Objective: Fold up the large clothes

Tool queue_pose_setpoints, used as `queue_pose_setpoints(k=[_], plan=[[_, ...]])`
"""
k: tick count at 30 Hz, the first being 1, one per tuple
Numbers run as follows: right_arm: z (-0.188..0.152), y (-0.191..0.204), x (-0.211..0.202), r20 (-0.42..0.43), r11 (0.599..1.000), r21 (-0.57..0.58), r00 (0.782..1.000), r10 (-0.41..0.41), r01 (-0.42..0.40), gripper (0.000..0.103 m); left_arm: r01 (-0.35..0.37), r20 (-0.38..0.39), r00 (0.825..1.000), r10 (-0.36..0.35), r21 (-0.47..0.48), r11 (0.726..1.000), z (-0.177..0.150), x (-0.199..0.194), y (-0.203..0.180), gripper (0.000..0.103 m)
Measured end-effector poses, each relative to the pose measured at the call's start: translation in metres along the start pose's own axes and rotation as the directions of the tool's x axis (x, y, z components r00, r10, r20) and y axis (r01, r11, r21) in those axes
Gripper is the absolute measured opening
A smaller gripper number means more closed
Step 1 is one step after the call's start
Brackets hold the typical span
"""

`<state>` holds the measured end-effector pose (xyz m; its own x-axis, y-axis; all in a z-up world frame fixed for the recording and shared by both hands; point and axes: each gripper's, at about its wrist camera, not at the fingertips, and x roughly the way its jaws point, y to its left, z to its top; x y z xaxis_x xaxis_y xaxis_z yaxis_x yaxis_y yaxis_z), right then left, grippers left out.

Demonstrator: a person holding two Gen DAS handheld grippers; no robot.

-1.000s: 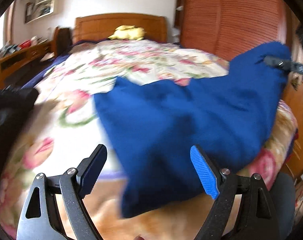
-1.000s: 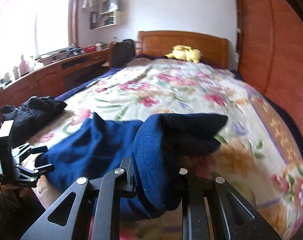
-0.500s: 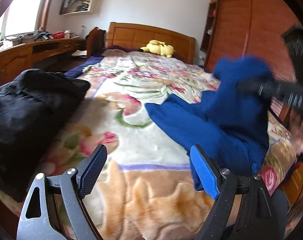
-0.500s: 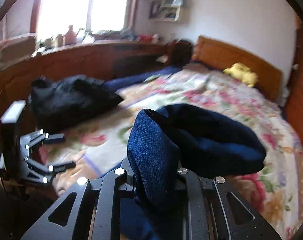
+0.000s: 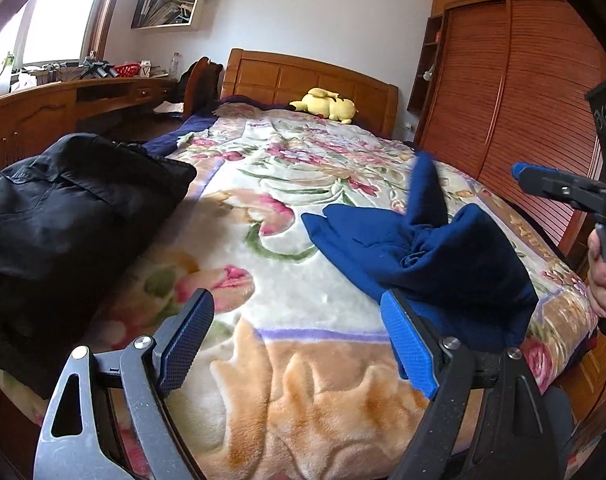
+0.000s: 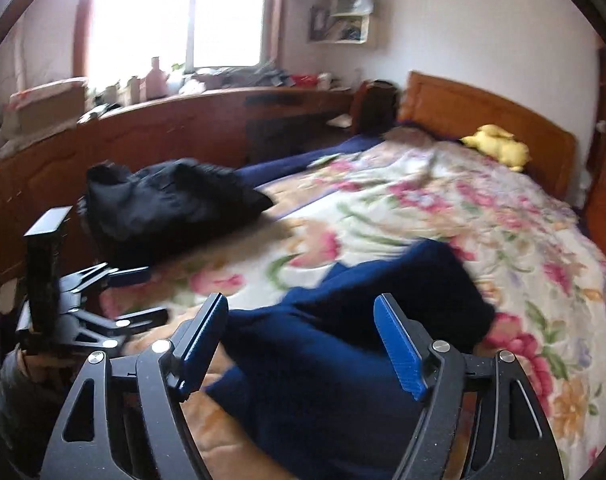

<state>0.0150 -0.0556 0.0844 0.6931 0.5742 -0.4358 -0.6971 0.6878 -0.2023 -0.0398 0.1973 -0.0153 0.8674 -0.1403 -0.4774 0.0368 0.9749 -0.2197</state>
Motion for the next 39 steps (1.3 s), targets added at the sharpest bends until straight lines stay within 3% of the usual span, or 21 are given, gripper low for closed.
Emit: queue_pose_setpoints(k=[3, 6, 9, 11, 16, 25, 28, 31, 35, 39], plan=[[-0.02, -0.02, -0.005, -0.008, 0.994, 0.034, 0.995, -0.1, 0.101, 0.077, 0.003, 0.016, 1.0, -0.003, -0.002, 1.0, 0.001, -0.003, -0.004, 0.086], [-0.041, -0.035, 0.006, -0.079, 0.991, 0.05, 0.989, -0.123, 0.127, 0.077, 0.004, 0.033, 0.999, -0.004, 0.004, 1.0, 0.004, -0.006, -0.01, 0.086], [-0.059, -0.034, 0.029, -0.153, 0.994, 0.09, 0.987, -0.046, 0.06, 0.074, 0.002, 0.052, 0.999, -0.003, 0.011, 1.0, 0.01, -0.009, -0.018, 0.086], [-0.073, -0.027, 0.033, -0.165, 0.995, 0.093, 0.986, -0.003, 0.018, 0.065, 0.006, 0.061, 0.998, -0.007, 0.015, 1.0, 0.016, -0.011, -0.023, 0.086], [-0.1, -0.015, 0.04, -0.203, 0.995, 0.092, 0.978, 0.045, -0.027, 0.064, 0.021, 0.06, 0.998, -0.025, 0.059, 0.998, 0.034, -0.009, -0.048, 0.086], [-0.105, -0.032, 0.02, -0.152, 0.99, 0.121, 0.985, 0.083, -0.065, 0.064, 0.031, -0.06, 0.998, -0.023, 0.123, 0.992, 0.017, 0.028, -0.082, 0.086], [-0.114, -0.048, 0.015, -0.135, 0.989, 0.124, 0.987, 0.093, -0.076, 0.07, 0.028, -0.087, 0.996, -0.016, 0.131, 0.991, 0.008, 0.036, -0.086, 0.086], [-0.112, -0.064, 0.005, -0.12, 0.991, 0.129, 0.991, 0.06, -0.045, 0.074, 0.028, -0.125, 0.992, -0.011, 0.136, 0.99, -0.003, 0.047, -0.089, 0.086], [-0.108, -0.086, -0.001, -0.111, 0.992, 0.111, 0.993, -0.042, 0.055, 0.075, 0.037, -0.157, 0.987, -0.017, 0.122, 0.992, -0.016, 0.056, -0.087, 0.086], [-0.11, -0.103, 0.003, -0.126, 0.988, 0.13, 0.989, -0.072, 0.088, 0.075, 0.058, -0.163, 0.986, -0.042, 0.095, 0.994, -0.016, 0.056, -0.083, 0.086]])
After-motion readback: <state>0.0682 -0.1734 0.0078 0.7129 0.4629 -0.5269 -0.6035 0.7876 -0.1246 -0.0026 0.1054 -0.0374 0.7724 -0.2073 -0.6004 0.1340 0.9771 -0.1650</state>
